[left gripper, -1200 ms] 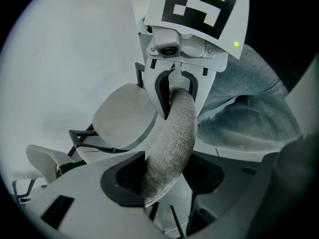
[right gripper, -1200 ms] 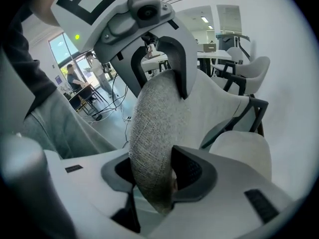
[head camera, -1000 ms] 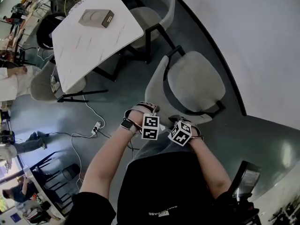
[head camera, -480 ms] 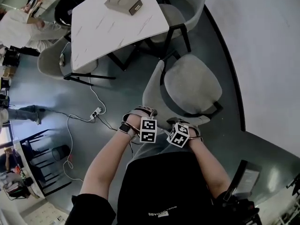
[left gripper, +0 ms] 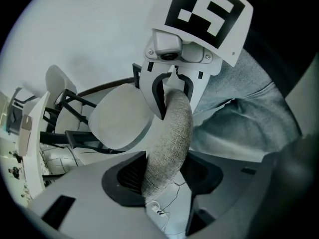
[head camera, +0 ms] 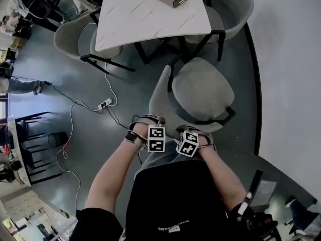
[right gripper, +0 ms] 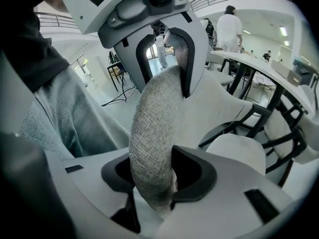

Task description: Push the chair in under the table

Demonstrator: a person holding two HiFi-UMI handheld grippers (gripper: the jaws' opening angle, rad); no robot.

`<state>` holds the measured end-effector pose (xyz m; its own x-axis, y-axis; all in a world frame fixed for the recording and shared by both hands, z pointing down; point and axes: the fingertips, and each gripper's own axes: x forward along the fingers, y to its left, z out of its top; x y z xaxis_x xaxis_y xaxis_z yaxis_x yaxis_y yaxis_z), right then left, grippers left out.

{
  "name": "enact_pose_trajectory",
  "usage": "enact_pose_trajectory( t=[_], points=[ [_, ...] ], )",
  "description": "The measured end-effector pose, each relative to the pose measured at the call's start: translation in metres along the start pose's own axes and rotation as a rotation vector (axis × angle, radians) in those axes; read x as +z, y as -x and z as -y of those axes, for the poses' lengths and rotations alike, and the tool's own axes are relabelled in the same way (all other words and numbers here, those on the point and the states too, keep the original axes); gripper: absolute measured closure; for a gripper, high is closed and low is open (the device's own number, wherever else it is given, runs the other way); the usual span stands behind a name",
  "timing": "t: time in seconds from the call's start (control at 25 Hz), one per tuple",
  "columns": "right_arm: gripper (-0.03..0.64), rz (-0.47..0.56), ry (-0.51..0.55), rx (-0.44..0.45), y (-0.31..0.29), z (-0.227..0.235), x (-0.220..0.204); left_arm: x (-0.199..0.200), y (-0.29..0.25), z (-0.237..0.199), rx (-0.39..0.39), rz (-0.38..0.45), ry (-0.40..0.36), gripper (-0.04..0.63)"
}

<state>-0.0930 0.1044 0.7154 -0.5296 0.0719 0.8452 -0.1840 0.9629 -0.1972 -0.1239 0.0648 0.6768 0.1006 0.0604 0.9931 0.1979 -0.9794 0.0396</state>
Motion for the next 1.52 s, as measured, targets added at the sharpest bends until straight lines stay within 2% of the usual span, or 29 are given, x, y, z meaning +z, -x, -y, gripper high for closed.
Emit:
enact_pose_trajectory(
  t=[0.28,0.56,0.84,0.96,1.08,1.2,1.4,1.48,1.52],
  points=[
    [0.448,-0.041,0.122,0.060,-0.016,-0.004,0.022,-0.031,0.003,0.012,0.014,0.029,0.136,0.388],
    [0.448,-0.084,0.266,0.111,-0.034,0.001,0.034,-0.053,0.002,0.018,-0.006,0.036,0.245,0.394],
    [0.446,-0.102,0.374,0.162,-0.051,-0.003,0.055,-0.081,0.002,0.025,-0.020,0.026,0.325,0.397],
    [0.443,-0.108,0.408,0.172,-0.052,-0.006,0.062,-0.087,0.008,0.029,-0.013,0.032,0.327,0.397],
    [0.436,-0.114,0.420,0.198,-0.050,-0.010,0.067,-0.091,0.012,0.031,-0.036,0.030,0.266,0.397],
    [0.431,-0.120,0.413,0.199,-0.052,-0.006,0.072,-0.098,0.013,0.026,-0.091,0.030,0.150,0.397],
    [0.423,-0.143,0.417,0.173,-0.056,-0.006,0.067,-0.119,0.007,0.026,-0.132,0.120,-0.099,0.396],
    [0.397,-0.137,0.381,0.149,-0.056,0.000,0.065,-0.144,-0.002,0.015,-0.112,0.081,-0.207,0.386],
    [0.378,-0.132,0.353,0.139,-0.055,0.003,0.065,-0.158,-0.009,0.010,-0.098,0.042,-0.266,0.360]
  ],
)
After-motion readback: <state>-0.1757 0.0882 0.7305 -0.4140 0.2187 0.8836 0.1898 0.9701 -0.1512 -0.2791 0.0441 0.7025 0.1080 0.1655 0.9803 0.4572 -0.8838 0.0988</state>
